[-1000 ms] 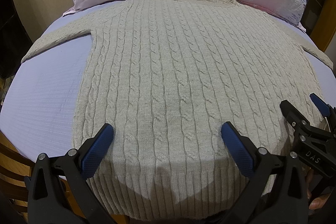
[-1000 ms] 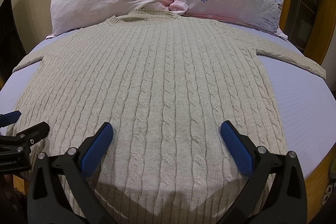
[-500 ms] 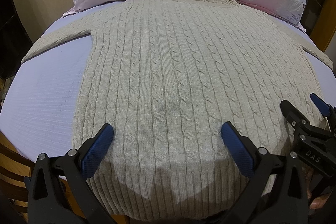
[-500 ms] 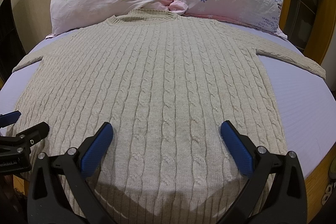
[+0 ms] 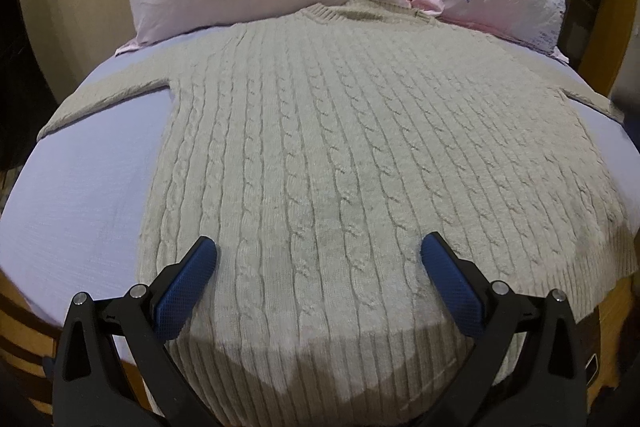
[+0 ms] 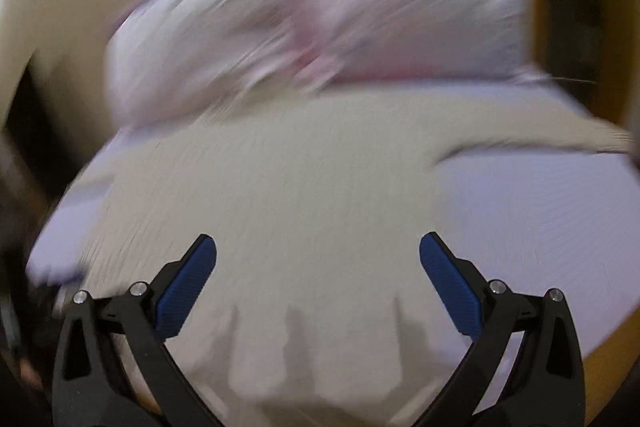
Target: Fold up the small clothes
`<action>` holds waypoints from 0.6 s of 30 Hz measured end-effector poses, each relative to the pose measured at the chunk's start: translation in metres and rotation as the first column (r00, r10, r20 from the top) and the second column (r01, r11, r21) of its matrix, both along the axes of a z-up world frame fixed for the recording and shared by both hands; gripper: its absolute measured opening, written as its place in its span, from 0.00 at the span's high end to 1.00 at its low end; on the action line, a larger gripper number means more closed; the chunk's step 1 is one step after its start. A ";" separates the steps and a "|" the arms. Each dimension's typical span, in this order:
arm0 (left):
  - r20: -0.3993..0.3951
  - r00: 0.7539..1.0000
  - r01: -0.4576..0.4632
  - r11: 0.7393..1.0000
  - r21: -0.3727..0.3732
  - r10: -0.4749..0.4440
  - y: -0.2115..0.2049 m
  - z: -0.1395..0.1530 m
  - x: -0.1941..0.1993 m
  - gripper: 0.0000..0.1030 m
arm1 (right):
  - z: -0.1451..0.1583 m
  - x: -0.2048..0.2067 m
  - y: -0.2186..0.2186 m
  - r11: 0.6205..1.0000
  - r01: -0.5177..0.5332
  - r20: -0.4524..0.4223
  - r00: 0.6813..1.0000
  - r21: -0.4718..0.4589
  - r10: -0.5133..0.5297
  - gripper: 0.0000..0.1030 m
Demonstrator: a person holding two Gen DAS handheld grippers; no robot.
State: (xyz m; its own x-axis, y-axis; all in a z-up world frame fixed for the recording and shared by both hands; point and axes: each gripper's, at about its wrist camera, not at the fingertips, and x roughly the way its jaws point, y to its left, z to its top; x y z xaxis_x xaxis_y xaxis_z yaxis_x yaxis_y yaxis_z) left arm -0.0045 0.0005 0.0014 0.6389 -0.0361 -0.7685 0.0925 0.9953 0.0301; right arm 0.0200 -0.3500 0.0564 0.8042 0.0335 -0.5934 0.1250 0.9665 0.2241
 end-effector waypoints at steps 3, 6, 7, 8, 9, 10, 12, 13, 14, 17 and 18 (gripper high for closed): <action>0.026 0.999 0.023 1.000 -0.018 -0.022 0.005 0.001 0.003 0.01 | -0.009 0.039 -0.087 0.973 0.202 -0.087 0.977 0.111 -0.193 0.02; 0.055 0.998 0.033 0.995 -0.090 -0.029 0.023 0.013 0.012 0.01 | -0.036 0.075 -0.174 0.887 0.389 -0.218 0.915 0.248 -0.340 0.32; 0.072 0.997 0.029 0.993 -0.113 -0.021 0.030 0.017 0.013 0.01 | -0.044 0.083 -0.195 0.855 0.440 -0.254 0.891 0.274 -0.377 0.39; 0.105 0.994 0.015 0.988 -0.153 0.001 0.044 0.025 0.018 0.01 | -0.053 0.090 -0.221 0.808 0.500 -0.285 0.861 0.312 -0.422 0.42; 0.136 0.990 0.001 0.983 -0.185 0.024 0.059 0.033 0.023 0.01 | -0.060 0.095 -0.239 0.770 0.536 -0.306 0.840 0.346 -0.448 0.42; 0.156 0.987 -0.009 0.979 -0.205 0.041 0.070 0.037 0.027 0.01 | -0.066 0.099 -0.253 0.739 0.555 -0.304 0.831 0.383 -0.466 0.45; 0.195 0.976 -0.051 0.968 -0.247 0.101 0.101 0.047 0.040 0.01 | -0.068 0.108 -0.269 0.709 0.580 -0.302 0.814 0.400 -0.496 0.49; 0.199 0.970 -0.084 0.962 -0.260 0.139 0.121 0.050 0.051 0.01 | -0.068 0.112 -0.275 0.700 0.587 -0.302 0.810 0.407 -0.503 0.54; 0.192 0.968 -0.109 0.958 -0.264 0.163 0.133 0.051 0.057 0.01 | -0.070 0.118 -0.283 0.684 0.599 -0.301 0.800 0.416 -0.518 0.62; 0.165 0.946 -0.230 0.935 -0.271 0.280 0.180 0.050 0.077 0.01 | -0.081 0.126 -0.302 0.625 0.624 -0.306 0.779 0.470 -0.547 0.90; 0.156 0.935 -0.268 0.921 -0.282 0.320 0.195 0.049 0.080 0.01 | -0.082 0.128 -0.306 0.619 0.612 -0.292 0.786 0.493 -0.544 0.91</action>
State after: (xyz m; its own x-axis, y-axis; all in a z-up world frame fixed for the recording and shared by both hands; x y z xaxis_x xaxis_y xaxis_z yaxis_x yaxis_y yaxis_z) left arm 0.0753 0.1957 0.0502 0.7862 0.0005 -0.6180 -0.1874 0.9531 -0.2377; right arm 0.1480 -0.6563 -0.0254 0.7048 -0.0808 -0.7047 0.6698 0.4031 0.6236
